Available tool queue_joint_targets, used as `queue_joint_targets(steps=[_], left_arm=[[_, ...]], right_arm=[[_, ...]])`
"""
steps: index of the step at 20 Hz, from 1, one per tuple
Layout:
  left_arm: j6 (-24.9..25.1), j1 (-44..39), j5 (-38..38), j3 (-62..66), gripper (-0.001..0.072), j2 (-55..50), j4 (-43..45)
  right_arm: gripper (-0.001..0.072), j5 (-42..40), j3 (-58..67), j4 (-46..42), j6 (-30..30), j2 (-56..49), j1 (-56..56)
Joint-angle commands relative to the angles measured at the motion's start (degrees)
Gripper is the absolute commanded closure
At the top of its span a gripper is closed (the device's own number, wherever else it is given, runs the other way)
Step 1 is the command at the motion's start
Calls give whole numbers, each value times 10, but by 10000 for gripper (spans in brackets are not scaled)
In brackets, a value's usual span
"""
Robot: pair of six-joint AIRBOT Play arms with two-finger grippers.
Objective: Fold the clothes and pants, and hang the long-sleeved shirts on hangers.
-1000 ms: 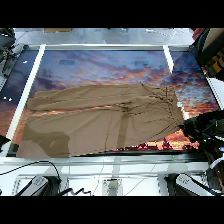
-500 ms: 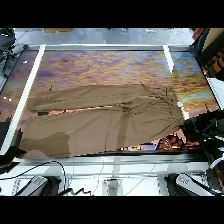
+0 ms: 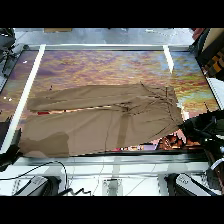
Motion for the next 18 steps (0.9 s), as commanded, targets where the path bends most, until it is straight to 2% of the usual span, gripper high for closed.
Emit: queue_joint_targets(steps=[1,3,8,11,15,18], left_arm=[[60,1,-7,20,696,14,-116],[59,1,-24,45,696,33,-146],[60,1,-31,61,696,97,-148],[59,1,-31,61,697,114,-152],[60,-21,-5,66,698,118,-227],[59,-120,53,95,699,117,-230]], right_arm=[[680,45,20,-93,44,62,-1],[680,54,30,-168,105,131,-1],[680,122,66,-372,240,328,-1],[679,145,72,-462,288,427,-1],[680,152,75,-467,310,485,0],[680,115,75,-406,317,451,0]])
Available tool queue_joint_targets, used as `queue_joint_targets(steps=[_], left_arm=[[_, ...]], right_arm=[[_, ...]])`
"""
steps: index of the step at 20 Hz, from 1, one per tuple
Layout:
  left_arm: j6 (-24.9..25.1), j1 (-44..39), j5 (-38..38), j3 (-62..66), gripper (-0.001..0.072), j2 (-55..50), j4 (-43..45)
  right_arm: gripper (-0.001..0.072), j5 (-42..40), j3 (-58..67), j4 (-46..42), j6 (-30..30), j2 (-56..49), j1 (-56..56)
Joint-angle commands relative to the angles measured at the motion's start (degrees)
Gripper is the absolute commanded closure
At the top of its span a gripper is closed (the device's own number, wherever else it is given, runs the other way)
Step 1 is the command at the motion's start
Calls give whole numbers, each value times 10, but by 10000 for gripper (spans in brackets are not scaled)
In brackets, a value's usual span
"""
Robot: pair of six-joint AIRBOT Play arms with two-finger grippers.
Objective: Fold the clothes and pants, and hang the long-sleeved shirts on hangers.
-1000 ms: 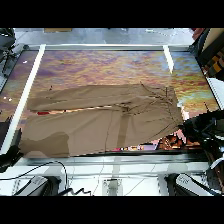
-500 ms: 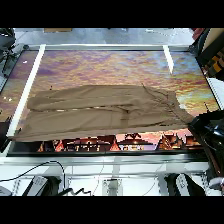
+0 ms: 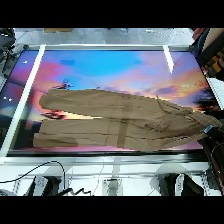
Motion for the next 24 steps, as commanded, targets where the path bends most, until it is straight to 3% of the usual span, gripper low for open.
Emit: queue_joint_targets(steps=[1,3,5,7,9,10,11,12,16,18,19,21,24], left_arm=[[-1,-105,70,26,699,2,-19],[-38,-167,113,26,699,0,-8],[-116,-191,109,25,697,-13,41],[-166,-195,69,22,696,-28,69],[-168,-195,13,22,667,-44,70],[-168,-200,-11,22,547,-51,71],[-168,-203,-32,22,372,-58,70],[-169,-210,-51,21,30,-66,71],[-275,-216,-70,21,8,-94,88],[-310,-217,-72,21,23,-110,118],[-324,-219,-80,21,69,-121,143],[-355,-225,-105,21,73,-148,194],[-386,-226,-107,22,73,-188,199]], right_arm=[[680,-26,2,56,17,-22,1],[680,-31,2,70,16,-61,1],[679,-27,2,70,16,-88,1],[679,-26,2,69,14,-100,1],[679,-27,2,68,14,-102,1],[679,-28,2,68,14,-103,1],[679,-27,2,68,14,-103,1],[679,-27,2,68,14,-103,1],[679,-23,2,68,14,-103,1],[679,-23,2,68,14,-103,1],[679,-23,2,68,14,-103,1],[679,-23,2,68,15,-103,1],[679,-23,2,68,15,-103,1]])
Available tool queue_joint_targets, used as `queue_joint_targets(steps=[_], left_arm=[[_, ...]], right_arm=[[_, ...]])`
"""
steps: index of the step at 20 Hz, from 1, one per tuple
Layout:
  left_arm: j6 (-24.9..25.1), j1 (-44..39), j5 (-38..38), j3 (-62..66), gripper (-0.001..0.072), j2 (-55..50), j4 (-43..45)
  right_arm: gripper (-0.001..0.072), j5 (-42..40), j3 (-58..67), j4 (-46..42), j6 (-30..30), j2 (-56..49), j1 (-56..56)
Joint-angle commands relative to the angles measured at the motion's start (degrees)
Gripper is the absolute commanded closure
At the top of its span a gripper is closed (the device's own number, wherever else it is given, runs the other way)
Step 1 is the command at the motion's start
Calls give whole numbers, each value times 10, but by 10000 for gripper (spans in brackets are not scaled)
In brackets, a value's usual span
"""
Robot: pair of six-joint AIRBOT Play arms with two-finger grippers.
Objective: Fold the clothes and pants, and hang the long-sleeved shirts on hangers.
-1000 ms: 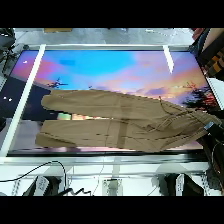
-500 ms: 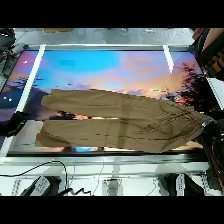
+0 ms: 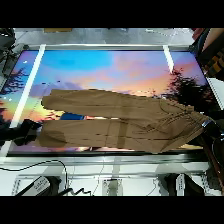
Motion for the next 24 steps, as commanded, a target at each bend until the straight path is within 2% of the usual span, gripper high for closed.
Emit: queue_joint_targets(steps=[1,5,6,7,9,11,14,18,20,24], left_arm=[[-56,-3,-14,0,73,-44,30],[-57,-3,3,0,75,-80,31],[-56,-3,19,0,132,-84,28],[-56,-3,33,1,256,-85,24],[-55,-2,43,5,703,-84,14],[-38,-3,40,23,697,-82,10],[31,-3,14,71,697,-68,-24],[88,-3,6,138,697,-2,-126],[97,-6,47,155,698,36,-168],[97,-82,174,160,700,36,-167]], right_arm=[[679,1,0,0,0,0,0],[679,1,0,0,0,0,0],[679,1,0,0,0,0,0],[679,1,0,0,0,0,0],[679,2,0,0,0,0,0],[679,2,0,0,0,0,0],[679,2,0,-1,0,0,0],[679,8,7,-1,0,0,0],[680,5,26,3,0,0,0],[682,-98,38,-9,20,-16,58]])
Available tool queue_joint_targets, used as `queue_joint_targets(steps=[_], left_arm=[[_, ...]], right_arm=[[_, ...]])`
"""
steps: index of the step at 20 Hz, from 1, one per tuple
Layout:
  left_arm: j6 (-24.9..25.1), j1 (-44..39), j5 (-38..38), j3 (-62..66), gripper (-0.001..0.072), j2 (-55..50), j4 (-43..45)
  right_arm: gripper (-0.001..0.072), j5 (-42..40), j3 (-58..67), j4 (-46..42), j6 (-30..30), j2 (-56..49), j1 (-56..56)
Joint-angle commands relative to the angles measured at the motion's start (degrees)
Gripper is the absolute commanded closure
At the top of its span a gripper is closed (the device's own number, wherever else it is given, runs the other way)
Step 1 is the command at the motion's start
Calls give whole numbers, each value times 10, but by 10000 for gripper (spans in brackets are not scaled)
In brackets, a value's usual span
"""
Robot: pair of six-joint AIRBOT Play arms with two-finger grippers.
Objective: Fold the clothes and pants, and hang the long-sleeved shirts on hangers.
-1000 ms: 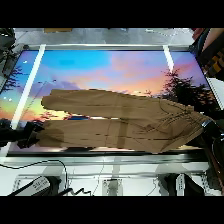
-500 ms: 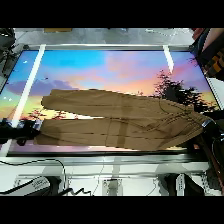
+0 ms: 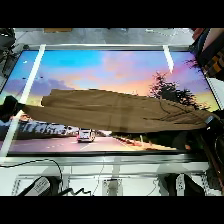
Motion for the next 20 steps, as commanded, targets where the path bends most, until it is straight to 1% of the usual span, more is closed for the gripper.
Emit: queue_joint_targets(steps=[1,3,5,7,8,10,12,15,16,17,18,19,20], left_arm=[[2,-70,129,10,700,-6,-21],[-22,-121,216,13,700,-39,-22],[-43,-159,284,27,700,-78,-21],[-75,-179,344,51,700,-120,-22],[-89,-185,362,66,700,-142,-22],[-91,-195,365,96,699,-188,-22],[-91,-212,370,119,698,-228,-22],[-91,-235,389,135,696,-267,-22],[-90,-239,389,135,636,-272,-21],[-90,-241,385,135,313,-273,-18],[-86,-241,377,135,-10,-271,-17],[-78,-238,363,135,6,-267,-17],[-68,-231,341,135,6,-259,-17]], right_arm=[[682,-79,8,-15,51,-31,44],[682,-130,9,-7,100,-88,69],[682,-188,28,11,120,-152,95],[682,-240,69,14,145,-221,107],[682,-253,95,14,159,-261,106],[681,-249,143,26,188,-343,109],[680,-260,184,53,189,-417,122],[679,-320,224,72,189,-497,153],[654,-337,230,77,189,-513,162],[462,-344,234,76,188,-521,171],[228,-344,234,72,188,-523,177],[104,-342,234,66,186,-522,180],[96,-335,234,59,182,-520,182]])
